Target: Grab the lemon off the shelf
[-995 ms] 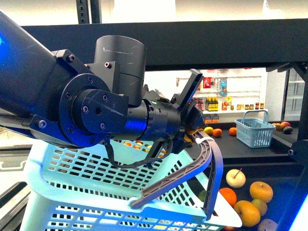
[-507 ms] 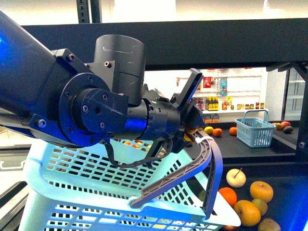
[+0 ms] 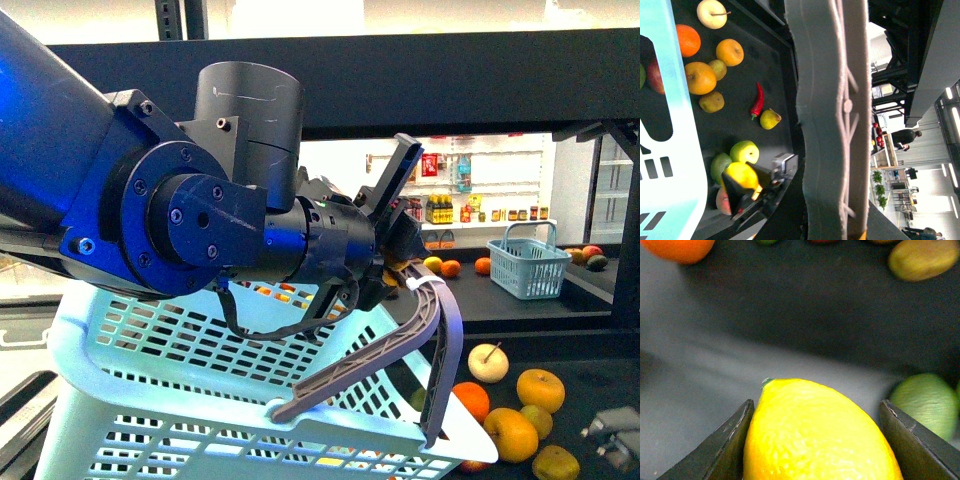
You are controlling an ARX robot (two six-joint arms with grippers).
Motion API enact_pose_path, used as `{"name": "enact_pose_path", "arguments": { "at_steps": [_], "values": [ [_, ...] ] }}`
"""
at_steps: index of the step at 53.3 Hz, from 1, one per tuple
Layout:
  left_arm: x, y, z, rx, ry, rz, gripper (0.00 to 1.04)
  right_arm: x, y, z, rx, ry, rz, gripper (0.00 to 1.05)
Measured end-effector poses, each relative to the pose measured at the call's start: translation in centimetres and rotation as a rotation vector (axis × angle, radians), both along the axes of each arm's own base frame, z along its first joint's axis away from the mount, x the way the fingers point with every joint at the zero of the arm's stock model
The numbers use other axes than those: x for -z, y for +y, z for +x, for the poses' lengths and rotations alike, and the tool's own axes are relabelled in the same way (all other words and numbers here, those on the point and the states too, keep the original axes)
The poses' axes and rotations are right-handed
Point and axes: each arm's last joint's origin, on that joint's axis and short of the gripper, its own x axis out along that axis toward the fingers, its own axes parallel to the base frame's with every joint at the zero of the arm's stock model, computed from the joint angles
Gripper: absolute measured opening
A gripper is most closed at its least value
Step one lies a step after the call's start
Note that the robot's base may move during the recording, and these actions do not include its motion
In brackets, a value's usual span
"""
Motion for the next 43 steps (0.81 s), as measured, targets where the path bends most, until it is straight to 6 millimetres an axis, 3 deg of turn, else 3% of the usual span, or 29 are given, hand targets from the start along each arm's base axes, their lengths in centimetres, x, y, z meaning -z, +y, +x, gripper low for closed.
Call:
{"name": "enact_pose_path", "arguments": {
  "at_steps": [10,19,28,43],
  "values": [
    [0.0,0.0,0.0,0.003,0.001,-0.001,0.09,-6.4,0.7,1.7,0.013,-0.147,0.071,0.70],
    [0.0,0.0,0.0,0.000,0.000,0.000,0.09,-11.7,4.3,2.9,-0.016,-0.246,0.188,0.70],
    [0.0,0.0,0.0,0.000,0.000,0.000,0.09,-13.1,8.8,3.4,-0.072,-0.245,0.282,0.70],
    [0.0,0.0,0.0,0.000,0.000,0.000,0.09,-12.6,12.7,3.5,-0.105,-0.207,0.389,0.70]
  ]
}}
